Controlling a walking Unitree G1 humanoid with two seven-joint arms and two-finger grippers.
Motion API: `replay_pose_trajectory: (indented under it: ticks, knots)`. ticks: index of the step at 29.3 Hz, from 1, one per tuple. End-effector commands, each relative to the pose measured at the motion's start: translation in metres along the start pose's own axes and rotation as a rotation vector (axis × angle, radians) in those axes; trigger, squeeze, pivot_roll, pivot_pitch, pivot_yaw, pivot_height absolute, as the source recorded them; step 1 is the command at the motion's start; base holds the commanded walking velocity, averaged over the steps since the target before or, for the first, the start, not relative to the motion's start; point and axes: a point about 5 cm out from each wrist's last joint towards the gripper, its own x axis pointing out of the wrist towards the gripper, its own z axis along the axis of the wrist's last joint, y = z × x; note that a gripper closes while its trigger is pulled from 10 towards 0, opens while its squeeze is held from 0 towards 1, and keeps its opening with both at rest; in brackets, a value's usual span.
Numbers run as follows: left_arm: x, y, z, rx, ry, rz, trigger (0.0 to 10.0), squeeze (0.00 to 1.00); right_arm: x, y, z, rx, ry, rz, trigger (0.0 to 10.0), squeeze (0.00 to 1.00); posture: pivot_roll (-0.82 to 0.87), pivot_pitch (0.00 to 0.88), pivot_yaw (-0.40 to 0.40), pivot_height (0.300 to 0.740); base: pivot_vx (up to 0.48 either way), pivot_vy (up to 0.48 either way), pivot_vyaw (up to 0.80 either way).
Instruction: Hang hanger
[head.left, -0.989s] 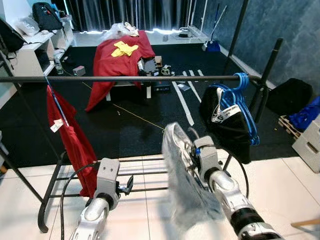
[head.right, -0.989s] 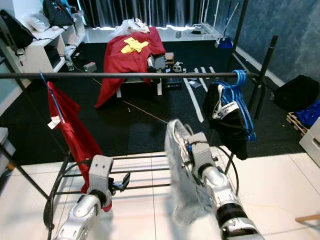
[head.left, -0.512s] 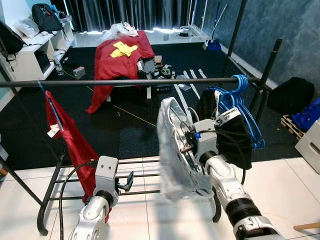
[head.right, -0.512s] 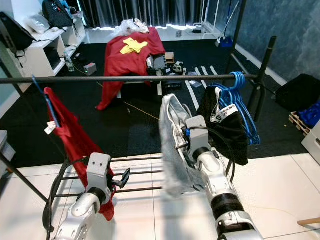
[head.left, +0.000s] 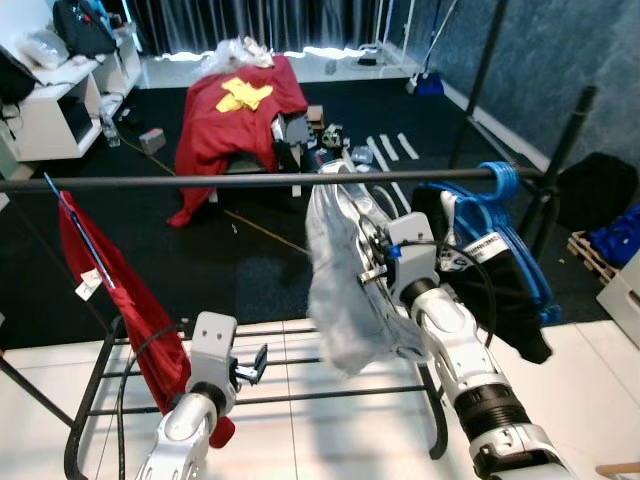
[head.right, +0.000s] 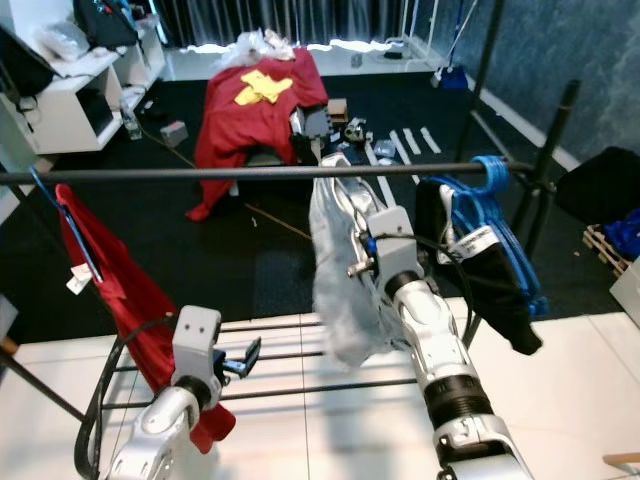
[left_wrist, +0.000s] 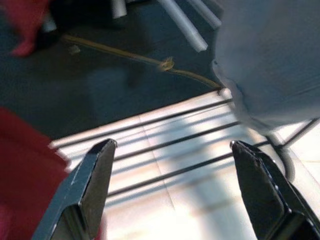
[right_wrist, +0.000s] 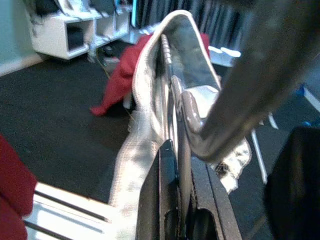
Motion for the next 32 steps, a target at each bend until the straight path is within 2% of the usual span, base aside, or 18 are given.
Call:
replay_pose_trajectory:
  ticks: [1,7,18,26,30,32]
  knots:
    - [-0.005,0.01,-0.007,0.013,0.03,0.029,10.0,0.0,0.008,0.009,0.019,-0.015,-0.066,0.027,10.0,0.0,0.08,0.022,-0.001,0.74,0.315,0.0,0.0]
    - [-0.005,0.009,-0.006,0.01,0.036,0.026,10.0,0.0,0.004,0.016,0.018,-0.05,-0.06,0.065,10.0,0.0,0.08,0.025,0.003,0.74,0.306,0.0,0.0]
    - [-0.007,0.007,-0.008,0.016,0.053,0.02,10.0,0.0,0.003,0.018,0.021,-0.053,-0.063,0.07,10.0,0.0,0.09,0.03,0.0,0.74,0.0,0.0,0.0]
    - [-0.009,0.007,-0.009,0.043,0.06,0.003,10.0,0.0,0.005,0.01,0.028,-0.048,-0.057,0.037,10.0,0.0,0.09,0.032,0.007,0.74,0.0,0.0,0.0]
    - [-0.009,0.006,-0.009,0.062,0.065,-0.013,10.0,0.0,0.011,0.004,0.027,-0.065,-0.027,0.025,10.0,0.0,0.09,0.035,0.009,0.74,0.0,0.0,0.0]
    - [-0.01,0.006,-0.008,0.079,0.066,-0.024,10.0,0.0,0.017,-0.003,0.027,-0.044,0.006,0.013,10.0,0.0,0.11,0.038,0.007,0.74,0.0,0.0,0.0]
